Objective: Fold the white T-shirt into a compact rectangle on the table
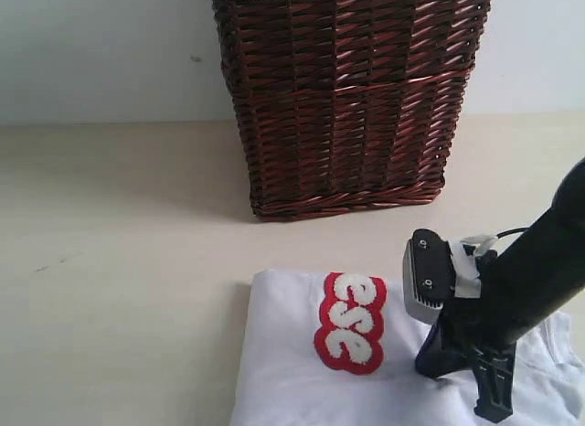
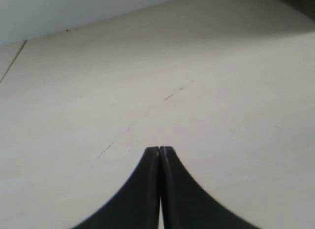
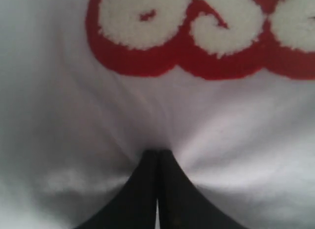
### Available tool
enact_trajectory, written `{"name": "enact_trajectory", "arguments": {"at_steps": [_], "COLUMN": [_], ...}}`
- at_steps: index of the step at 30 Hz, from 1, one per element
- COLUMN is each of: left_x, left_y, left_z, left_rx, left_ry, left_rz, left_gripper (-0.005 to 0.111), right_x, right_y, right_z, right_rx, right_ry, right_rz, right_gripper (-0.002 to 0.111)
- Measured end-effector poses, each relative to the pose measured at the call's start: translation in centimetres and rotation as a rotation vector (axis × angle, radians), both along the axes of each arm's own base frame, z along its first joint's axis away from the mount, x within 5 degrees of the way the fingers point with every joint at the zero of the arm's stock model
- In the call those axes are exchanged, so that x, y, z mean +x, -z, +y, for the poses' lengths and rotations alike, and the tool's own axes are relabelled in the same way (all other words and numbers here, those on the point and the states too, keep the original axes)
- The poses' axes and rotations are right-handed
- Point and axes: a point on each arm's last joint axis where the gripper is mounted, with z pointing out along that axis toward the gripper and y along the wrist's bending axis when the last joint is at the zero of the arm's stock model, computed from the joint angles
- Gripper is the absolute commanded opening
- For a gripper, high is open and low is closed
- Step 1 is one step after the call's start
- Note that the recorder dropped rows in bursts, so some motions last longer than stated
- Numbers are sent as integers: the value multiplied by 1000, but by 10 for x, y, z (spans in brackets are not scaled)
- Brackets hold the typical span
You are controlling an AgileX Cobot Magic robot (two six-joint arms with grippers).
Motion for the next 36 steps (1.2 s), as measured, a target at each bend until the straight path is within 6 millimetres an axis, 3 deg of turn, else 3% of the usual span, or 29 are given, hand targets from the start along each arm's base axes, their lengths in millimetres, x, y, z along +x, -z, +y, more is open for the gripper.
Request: {"name": "enact_trajectory", "arguments": {"at_steps": [3, 13, 16, 18, 20, 24, 27, 29, 31, 34, 36], "left_x": [0, 0, 0, 0, 0, 0, 0, 0, 0, 0, 0], "left_y": [0, 0, 0, 0, 0, 0, 0, 0, 0, 0, 0], "left_z": [0, 0, 0, 0, 0, 0, 0, 0, 0, 0, 0], "left_rx": [0, 0, 0, 0, 0, 0, 0, 0, 0, 0, 0], "left_ry": [0, 0, 0, 0, 0, 0, 0, 0, 0, 0, 0], "left_rz": [0, 0, 0, 0, 0, 0, 0, 0, 0, 0, 0], "left_gripper": [0, 0, 0, 0, 0, 0, 0, 0, 0, 0, 0], "right_x": [5, 40, 44, 44, 42, 25, -1, -22, -44, -79, -101], "right_y": [11, 12, -8, -36, -76, -164, -207, -217, -217, -202, -182], "right_z": [1, 10, 9, 8, 4, -13, -37, -52, -63, -74, -80], "right_rx": [1, 63, 70, 97, 151, 393, 630, 724, 753, 680, 582], "right_ry": [24, 161, 203, 240, 338, 742, 1132, 1303, 1365, 1293, 1195], "right_rz": [-12, -117, -193, -280, -401, -627, -677, -680, -707, -833, -936], "right_gripper": [0, 0, 0, 0, 0, 0, 0, 0, 0, 0, 0]}}
